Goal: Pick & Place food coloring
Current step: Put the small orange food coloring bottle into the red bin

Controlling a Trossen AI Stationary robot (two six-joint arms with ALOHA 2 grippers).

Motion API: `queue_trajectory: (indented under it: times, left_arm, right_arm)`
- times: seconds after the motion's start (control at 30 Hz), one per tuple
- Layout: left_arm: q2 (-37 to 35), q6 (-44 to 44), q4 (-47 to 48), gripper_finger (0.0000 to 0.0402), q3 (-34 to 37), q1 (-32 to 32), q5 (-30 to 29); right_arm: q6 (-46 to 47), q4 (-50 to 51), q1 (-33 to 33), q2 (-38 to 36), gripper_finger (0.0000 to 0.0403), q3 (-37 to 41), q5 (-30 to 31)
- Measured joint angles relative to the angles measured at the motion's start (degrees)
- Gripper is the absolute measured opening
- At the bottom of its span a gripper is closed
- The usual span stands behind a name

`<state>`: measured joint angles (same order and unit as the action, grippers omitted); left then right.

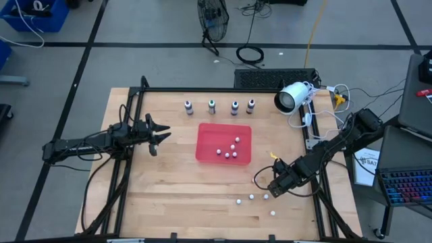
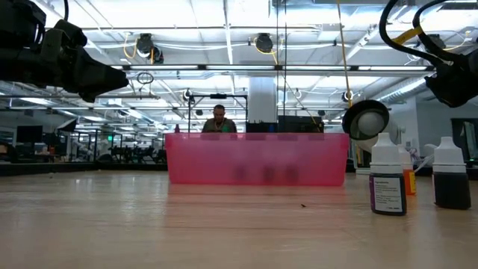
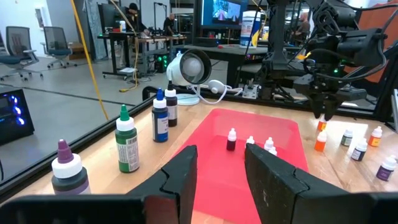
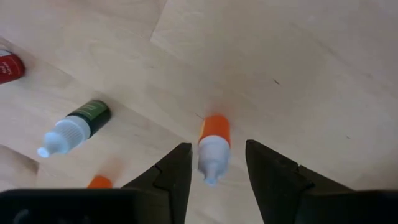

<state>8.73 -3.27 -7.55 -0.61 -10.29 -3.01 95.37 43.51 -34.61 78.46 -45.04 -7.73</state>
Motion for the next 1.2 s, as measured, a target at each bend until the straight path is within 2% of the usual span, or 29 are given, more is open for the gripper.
queue_trajectory:
  times: [0.37,0.53,0.67,0.93,1.07,1.2]
  left_arm:
    - [0.0,0.0,0.0,0.0136,0.0,0.0,0.0]
    - [0.0,0.0,0.0,0.0136,0.0,0.0,0.0]
    - [0.0,0.0,0.0,0.0136,0.0,0.0,0.0]
    - [0.0,0.0,0.0,0.0136,0.0,0.0,0.0]
    - [0.0,0.0,0.0,0.0136,0.0,0.0,0.0]
    - [0.0,0.0,0.0,0.0136,0.0,0.0,0.0]
  right_arm:
    - [-0.6,0.0,0.0,0.0,0.0074,0.0,-1.5]
    - [-5.9,0.0,0.0,-0.1,0.0036,0.0,-0.7]
    - [-9.8,-0.1,0.0,-0.1,0.0036,-0.1,4.2]
    - [-18.0,0.2,2.0,-2.8,0.0036,0.0,18.6]
    - [-25.4,0.0,5.4,-6.7,0.0036,0.0,26.1]
    - [-36.0,-2.1,10.5,-11.4,0.0036,0.0,36.9]
